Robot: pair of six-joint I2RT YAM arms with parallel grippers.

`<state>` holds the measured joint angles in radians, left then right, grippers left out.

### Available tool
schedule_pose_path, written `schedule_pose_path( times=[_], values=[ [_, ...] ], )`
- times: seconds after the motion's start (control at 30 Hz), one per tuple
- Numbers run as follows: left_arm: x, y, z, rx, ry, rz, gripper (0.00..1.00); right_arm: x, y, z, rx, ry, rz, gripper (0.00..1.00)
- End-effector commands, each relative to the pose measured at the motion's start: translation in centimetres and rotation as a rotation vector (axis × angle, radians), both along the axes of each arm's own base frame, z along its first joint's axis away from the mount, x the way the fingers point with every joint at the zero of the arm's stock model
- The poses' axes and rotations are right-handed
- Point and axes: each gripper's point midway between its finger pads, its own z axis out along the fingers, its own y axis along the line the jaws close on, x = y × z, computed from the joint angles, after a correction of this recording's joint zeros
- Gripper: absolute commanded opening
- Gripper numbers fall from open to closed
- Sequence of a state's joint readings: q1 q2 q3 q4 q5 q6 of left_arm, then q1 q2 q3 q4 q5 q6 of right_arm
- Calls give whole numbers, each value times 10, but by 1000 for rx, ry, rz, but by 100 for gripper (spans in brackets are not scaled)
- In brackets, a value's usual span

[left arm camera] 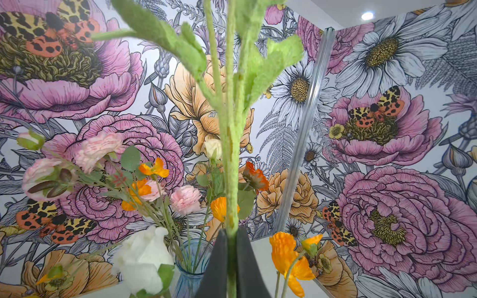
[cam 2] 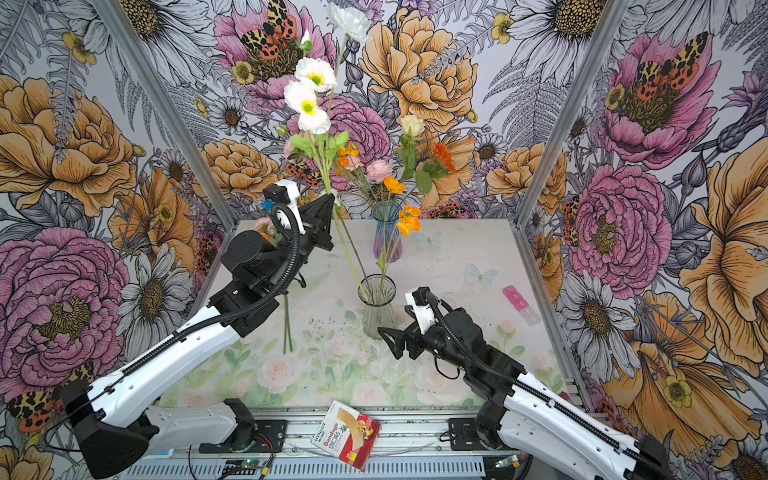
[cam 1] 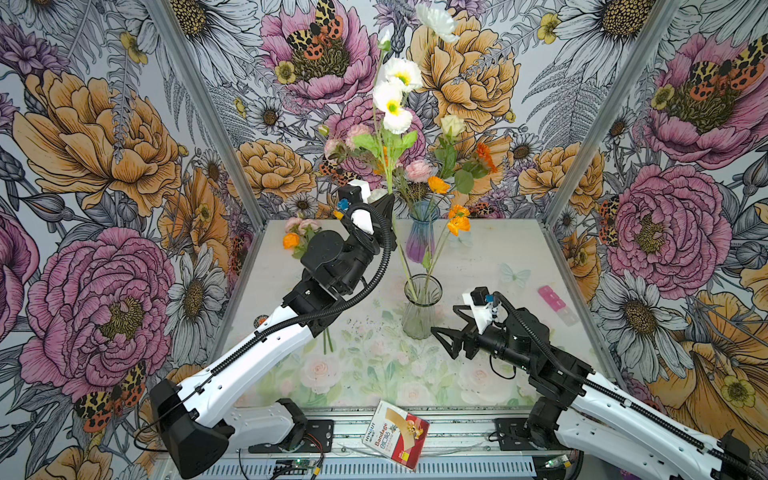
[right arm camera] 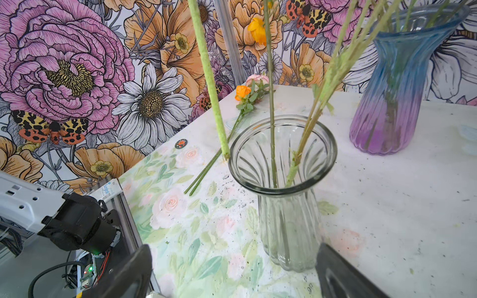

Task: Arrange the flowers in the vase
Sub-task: 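Swing the white poppies upright over the clear glass vase with the left gripper, then lower the white poppy stems into the clear glass vase with the left gripper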

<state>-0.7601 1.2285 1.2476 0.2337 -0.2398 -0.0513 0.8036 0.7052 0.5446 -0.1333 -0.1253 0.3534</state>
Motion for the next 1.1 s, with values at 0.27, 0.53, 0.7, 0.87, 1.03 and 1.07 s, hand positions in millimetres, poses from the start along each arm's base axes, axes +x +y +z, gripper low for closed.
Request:
schedule_pose_path(
  times=[0.27, 0.53, 0.7, 0.87, 1.03, 1.07],
  values=[
    [-1, -24, 4, 17, -98, -51, 0, 6, -8, 0, -10, -9, -31, 100],
    [5, -44, -29, 17, -87, -64, 0, 9, -5, 1, -16, -1, -22, 100],
    [7, -52, -55, 45, -56, -46, 0, 10, -3, 0, -24, 2, -21, 99],
    [5, -57, -83, 75, -12, -38, 0, 12, -1, -6, -38, 14, -17, 100],
    [3, -58, -113, 90, 24, -30, 0, 13, 0, -9, -46, 20, -12, 100],
    [2, -59, -120, 94, 30, -27, 0, 13, 0, -9, -47, 22, -11, 99]
  ],
)
